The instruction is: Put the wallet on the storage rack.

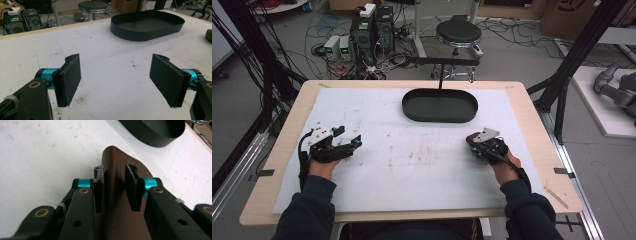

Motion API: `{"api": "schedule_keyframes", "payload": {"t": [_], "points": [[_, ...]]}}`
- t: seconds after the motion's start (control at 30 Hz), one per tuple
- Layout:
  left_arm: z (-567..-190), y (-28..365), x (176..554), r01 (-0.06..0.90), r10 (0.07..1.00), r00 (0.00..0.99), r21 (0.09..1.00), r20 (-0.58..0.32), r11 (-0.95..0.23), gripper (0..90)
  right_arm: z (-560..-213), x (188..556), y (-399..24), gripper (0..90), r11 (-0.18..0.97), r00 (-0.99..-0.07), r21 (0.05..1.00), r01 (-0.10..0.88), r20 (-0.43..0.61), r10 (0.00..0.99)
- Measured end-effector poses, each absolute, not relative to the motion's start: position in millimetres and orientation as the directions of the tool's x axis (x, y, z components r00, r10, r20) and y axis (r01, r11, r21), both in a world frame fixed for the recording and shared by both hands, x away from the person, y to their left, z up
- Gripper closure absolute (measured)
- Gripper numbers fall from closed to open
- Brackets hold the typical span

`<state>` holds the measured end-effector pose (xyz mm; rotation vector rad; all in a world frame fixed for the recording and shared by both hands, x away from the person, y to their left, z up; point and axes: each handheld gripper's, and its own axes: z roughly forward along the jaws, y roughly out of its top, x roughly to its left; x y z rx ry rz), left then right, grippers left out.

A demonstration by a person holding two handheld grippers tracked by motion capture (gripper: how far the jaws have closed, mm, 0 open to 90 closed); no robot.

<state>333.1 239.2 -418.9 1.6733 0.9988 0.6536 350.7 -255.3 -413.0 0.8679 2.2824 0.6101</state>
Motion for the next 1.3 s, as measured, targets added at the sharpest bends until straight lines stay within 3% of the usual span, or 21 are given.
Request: {"api": "schedule_keyframes", "payload": {"t": [0.27,0.63,1.23,1.3], "points": [[-419.1,239.0,333.4,0.299,0.861,0.505,0.947,-0.052,-0.119,25.3,-399.1,349.7,-271.1,78.6,0.583,-0.574,0.692,0.427,-0.291,0.766],[-419.3,239.0,333.4,0.299,0.861,0.505,0.947,-0.053,-0.117,25.4,-383.1,350.3,-291.5,79.0,0.348,-0.641,0.809,0.474,0.046,0.767],[-419.6,239.3,333.4,0.301,0.861,0.507,0.945,-0.049,-0.124,25.6,-393.0,360.5,-332.1,72.2,0.171,-0.455,0.826,0.537,0.113,0.883],[-419.6,239.2,333.4,0.302,0.861,0.506,0.946,-0.05,-0.122,25.6,-393.0,360.7,-333.4,67.3,0.157,-0.446,0.827,0.539,0.123,0.886]]}}
